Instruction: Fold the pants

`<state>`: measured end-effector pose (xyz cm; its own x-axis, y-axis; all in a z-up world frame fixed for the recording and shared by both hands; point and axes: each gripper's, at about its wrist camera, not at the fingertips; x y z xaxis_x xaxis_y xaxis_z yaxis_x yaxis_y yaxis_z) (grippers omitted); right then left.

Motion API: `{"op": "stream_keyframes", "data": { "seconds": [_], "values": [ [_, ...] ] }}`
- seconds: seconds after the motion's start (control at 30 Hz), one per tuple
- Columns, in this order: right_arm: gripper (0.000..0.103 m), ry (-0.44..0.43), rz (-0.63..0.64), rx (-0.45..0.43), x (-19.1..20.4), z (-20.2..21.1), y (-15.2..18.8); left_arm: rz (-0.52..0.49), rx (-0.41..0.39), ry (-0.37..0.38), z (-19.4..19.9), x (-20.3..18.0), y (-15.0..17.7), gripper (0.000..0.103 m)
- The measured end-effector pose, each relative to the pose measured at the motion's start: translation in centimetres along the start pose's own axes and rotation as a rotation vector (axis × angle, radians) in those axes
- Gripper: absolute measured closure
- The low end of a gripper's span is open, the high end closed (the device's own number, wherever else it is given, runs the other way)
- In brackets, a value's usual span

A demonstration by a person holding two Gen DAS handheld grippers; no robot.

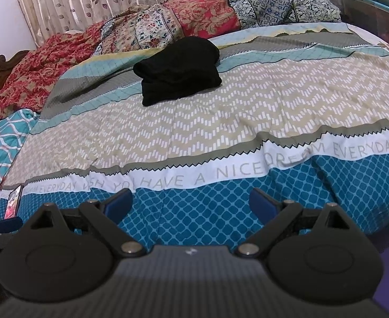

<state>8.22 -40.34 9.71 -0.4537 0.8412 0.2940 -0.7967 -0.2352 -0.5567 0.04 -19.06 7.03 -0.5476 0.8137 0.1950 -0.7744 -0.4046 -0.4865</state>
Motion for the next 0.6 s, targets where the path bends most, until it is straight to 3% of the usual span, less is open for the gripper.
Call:
{"op": "stream_keyframes", "data": {
  "seconds": [0.33,0.6],
  "values": [
    [0.007,-0.007,0.010,0.006,0.1,-0.1,0.0,0.056,0.090,0.033,-1.0,0.9,-0.3,0.000],
    [0.007,-0.011,0.011,0.004,-0.1,-0.1,0.1,0.053,0.110,0.015,-1.3,0.7,-0.1,0.000]
  ]
}}
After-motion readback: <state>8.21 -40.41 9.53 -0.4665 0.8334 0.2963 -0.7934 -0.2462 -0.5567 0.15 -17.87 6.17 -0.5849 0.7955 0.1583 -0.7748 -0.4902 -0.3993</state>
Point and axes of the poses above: each gripper's, at about its wrist camera, not at the fingertips, and z roughly against the way its jaws point, x to its left, y to its underside, and after that the axes turned 7 degrees about x, right-handed
